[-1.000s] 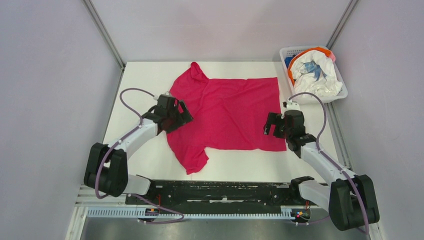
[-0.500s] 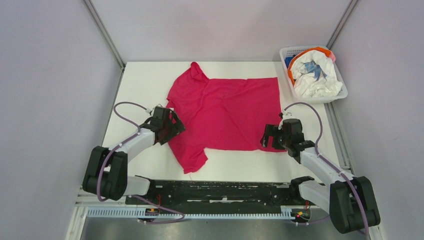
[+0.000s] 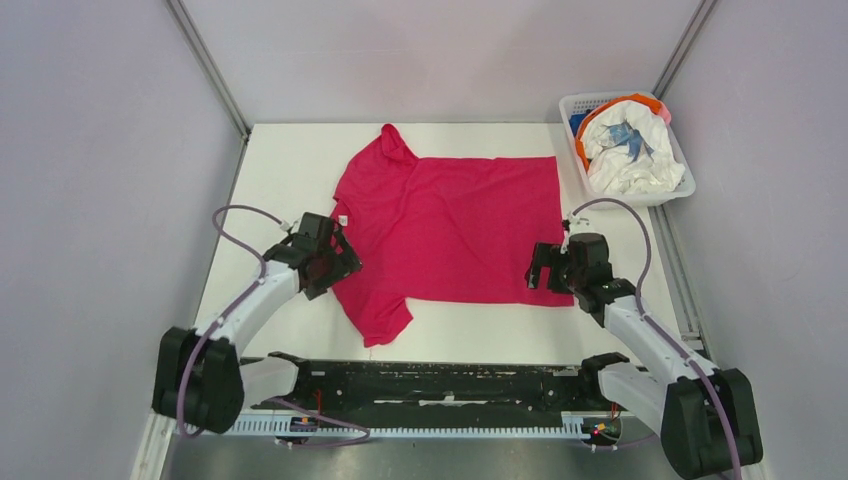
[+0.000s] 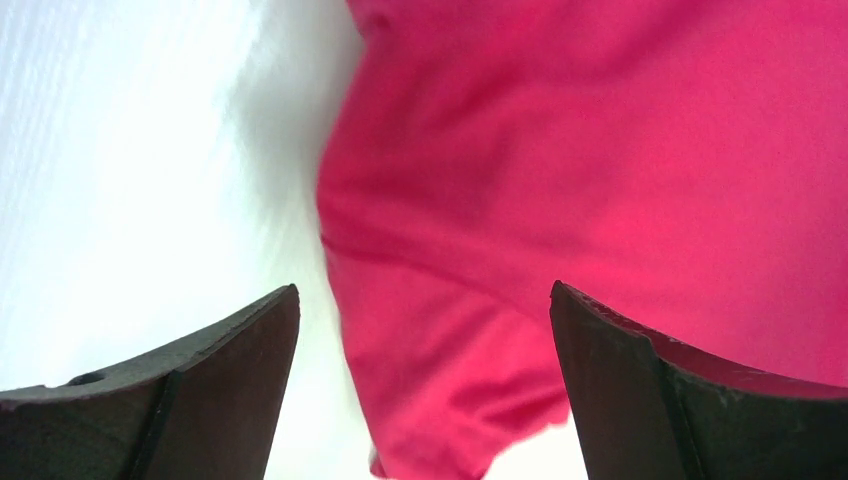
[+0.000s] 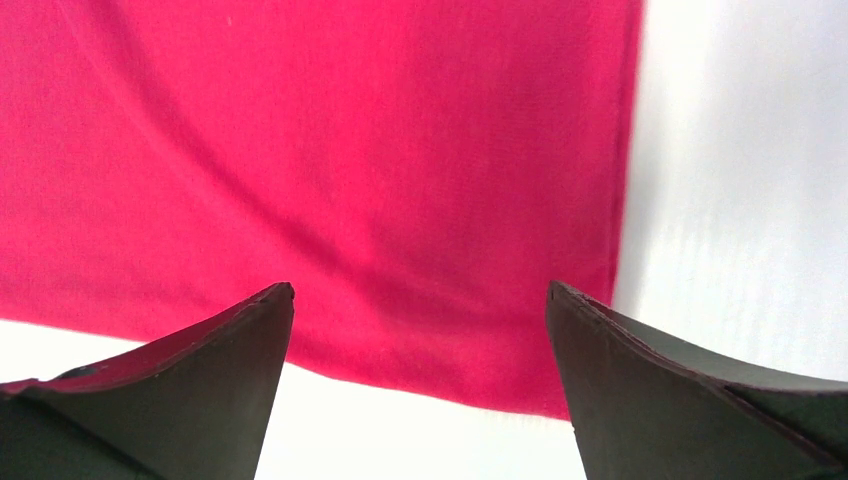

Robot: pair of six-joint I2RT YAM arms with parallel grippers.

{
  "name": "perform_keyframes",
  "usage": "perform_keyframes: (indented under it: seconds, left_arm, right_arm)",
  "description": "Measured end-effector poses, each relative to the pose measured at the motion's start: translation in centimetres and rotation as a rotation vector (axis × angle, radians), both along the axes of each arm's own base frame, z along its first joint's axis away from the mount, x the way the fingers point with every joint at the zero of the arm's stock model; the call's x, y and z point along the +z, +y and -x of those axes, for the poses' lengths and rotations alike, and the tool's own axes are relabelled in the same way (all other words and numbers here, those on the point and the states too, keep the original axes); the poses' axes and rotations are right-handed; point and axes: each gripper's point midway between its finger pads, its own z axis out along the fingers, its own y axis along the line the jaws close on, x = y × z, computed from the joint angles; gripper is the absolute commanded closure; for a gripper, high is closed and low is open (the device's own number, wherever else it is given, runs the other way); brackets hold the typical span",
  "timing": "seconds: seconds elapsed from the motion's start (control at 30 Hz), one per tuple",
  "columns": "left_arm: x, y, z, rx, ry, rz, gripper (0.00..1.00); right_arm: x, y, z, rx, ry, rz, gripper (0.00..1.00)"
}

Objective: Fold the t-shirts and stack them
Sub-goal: Flatten out the tshirt, then grab the side of the flattened tshirt closest away from the robot with both arms

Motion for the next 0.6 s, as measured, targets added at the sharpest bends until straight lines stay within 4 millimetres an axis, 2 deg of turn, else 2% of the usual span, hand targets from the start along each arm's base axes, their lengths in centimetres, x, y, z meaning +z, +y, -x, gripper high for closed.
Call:
perform_keyframes:
  seconds: [0.13,0.23,0.33,0.47,0.5,0.6]
  left_arm:
    - [2.7,-1.9,2.9,-0.069,-0.044,0.015,0.0]
    - [3.2,-3.8,5.7,-0.145,-0.025,0.033,0.0]
    - [1.8,-5.0,9.4,-0.211,0.042,0.048,0.09]
    - [-0.7,-4.8,14.0,-0.255,0.143,0.049,0.28]
    - [-1.1,-4.7,14.7,-0.259,0.157,0.055,0.35]
    - [-1.9,-4.8,15.6,-0.265,0.165,0.076,0.43]
  right_arm:
    - [2.3,-1.5,-1.0,-0.055,-0.103,0.054,0.02]
    - [4.1,-2.4,-1.4,-0.103,-0.183,0.073,0.02]
    - [5.1,-3.0,-1.4,-0.132,-0.237,0.078,0.02]
    - [4.4,-3.3,-0.9,-0.139,-0.231,0.085,0.02]
    - [4.2,-3.3,-0.8,-0.138,-0.225,0.087,0.02]
    - [3.8,-3.3,-0.6,-0.136,-0.215,0.09,0.02]
